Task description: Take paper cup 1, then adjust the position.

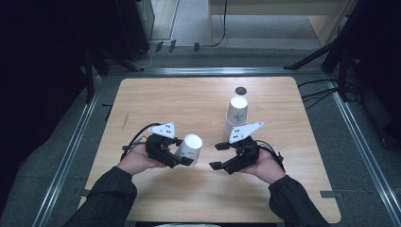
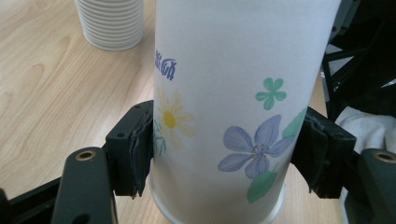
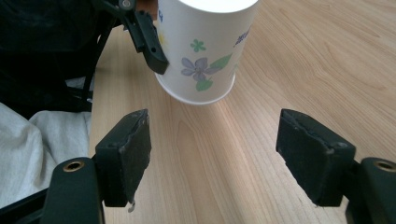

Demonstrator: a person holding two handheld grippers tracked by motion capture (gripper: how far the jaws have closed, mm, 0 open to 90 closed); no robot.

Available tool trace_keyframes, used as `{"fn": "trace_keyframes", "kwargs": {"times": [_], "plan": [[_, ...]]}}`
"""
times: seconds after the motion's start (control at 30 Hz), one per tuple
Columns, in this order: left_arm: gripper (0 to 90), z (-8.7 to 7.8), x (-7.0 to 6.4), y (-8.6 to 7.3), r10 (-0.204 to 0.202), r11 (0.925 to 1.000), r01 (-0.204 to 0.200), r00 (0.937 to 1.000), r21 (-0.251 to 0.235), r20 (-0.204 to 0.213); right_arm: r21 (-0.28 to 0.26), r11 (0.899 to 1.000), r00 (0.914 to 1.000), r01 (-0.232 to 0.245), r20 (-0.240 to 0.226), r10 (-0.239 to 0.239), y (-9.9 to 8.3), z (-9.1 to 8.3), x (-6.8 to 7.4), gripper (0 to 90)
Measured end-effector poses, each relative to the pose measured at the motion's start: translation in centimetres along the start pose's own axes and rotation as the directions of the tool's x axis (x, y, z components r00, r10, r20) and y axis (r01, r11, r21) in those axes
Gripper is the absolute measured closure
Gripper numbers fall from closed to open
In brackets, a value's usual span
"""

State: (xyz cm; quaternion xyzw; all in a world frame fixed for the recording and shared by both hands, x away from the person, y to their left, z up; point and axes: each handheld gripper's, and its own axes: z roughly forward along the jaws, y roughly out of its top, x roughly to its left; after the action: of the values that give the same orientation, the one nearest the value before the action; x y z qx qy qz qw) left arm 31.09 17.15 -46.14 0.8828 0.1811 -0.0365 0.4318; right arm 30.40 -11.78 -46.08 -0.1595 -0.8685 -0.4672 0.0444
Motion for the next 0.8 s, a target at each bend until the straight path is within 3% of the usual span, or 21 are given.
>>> {"fn": "trace_keyframes", "kwargs": {"times": [0.2,0.33,0.47,0.67,0.8], "plan": [[29.4,0.1,-0.1,0.9,0.029,0.9959,-0.028,0.9995,0.087,-0.009,0.006,1.000,0.9998,0.004,0.021,-0.005,-0.2,0.2,0.2,27.9],[29.4,-0.3,-0.3,1.8,0.070,0.9875,-0.067,0.9974,0.143,-0.018,0.007,1.000,0.9996,-0.002,0.028,0.002,-0.6,-0.1,0.4,27.9],[29.3,-0.7,-0.2,2.9,0.074,0.9811,-0.072,0.9973,0.179,-0.002,0.005,1.000,0.9992,0.003,0.039,-0.003,-0.8,-0.3,0.4,28.0],[29.1,-0.9,-0.3,4.1,0.113,0.9641,-0.113,0.9935,0.240,0.012,0.005,1.000,0.9989,0.010,0.046,-0.011,-0.8,-0.2,0.4,28.2],[29.1,-0.7,-0.3,4.3,0.135,0.9521,-0.130,0.9908,0.277,0.000,-0.001,1.000,0.9989,0.012,0.046,-0.012,-0.8,-0.1,0.3,28.1]]}}
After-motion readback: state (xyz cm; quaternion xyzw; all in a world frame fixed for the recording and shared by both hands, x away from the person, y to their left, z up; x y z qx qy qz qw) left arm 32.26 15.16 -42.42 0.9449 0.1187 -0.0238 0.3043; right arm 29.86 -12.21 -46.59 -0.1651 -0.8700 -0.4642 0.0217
